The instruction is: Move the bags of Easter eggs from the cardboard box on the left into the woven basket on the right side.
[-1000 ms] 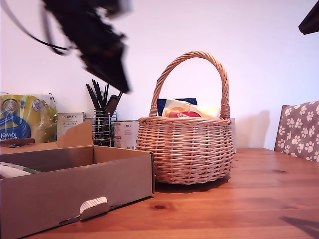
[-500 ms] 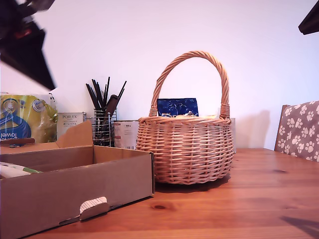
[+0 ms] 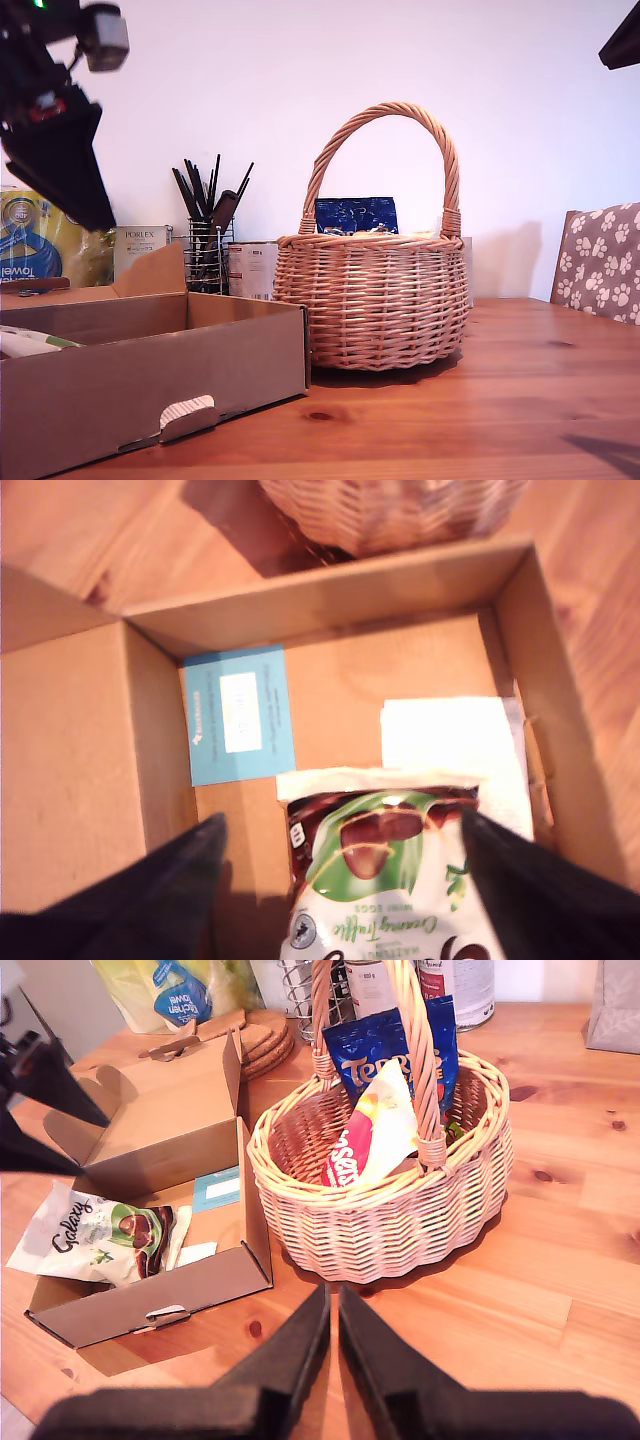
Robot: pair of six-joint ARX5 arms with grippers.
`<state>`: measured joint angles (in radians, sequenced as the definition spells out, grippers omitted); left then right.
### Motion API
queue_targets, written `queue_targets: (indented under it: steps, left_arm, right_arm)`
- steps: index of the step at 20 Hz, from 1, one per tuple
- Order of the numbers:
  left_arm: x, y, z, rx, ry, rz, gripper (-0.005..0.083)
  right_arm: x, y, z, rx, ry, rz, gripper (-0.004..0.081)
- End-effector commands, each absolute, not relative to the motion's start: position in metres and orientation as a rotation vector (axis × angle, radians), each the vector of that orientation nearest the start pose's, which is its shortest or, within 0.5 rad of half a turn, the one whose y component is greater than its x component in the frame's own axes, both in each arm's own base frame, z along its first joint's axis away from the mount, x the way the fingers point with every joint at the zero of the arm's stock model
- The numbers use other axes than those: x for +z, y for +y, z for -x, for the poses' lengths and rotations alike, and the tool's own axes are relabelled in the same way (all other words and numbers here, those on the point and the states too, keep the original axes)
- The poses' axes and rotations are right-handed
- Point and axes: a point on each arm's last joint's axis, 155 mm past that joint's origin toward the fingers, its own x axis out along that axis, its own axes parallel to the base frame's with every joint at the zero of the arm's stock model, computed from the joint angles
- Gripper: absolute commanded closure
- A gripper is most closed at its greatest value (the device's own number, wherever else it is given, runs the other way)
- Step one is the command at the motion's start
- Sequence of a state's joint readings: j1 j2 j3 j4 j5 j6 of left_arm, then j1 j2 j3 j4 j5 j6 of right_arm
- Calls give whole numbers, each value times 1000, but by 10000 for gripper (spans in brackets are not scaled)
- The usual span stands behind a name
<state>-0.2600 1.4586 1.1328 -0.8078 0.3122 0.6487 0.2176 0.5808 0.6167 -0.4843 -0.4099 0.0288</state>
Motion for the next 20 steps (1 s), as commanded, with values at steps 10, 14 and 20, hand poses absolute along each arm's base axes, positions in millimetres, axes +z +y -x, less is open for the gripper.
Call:
queue_targets:
  steps: [10,14,20]
  left_arm:
    - [27,-132,-307,-899,1248,-532,-17]
    - [9,-121,-305,-859,1325,-548,-17]
    - [1,-116,-300,-841,1375,-539,119]
  right_arm:
    - [210,128,-232,617,469,-73,783]
    - [210,128,-232,617,469,-73,783]
    - [210,128,-233,617,468,-73,783]
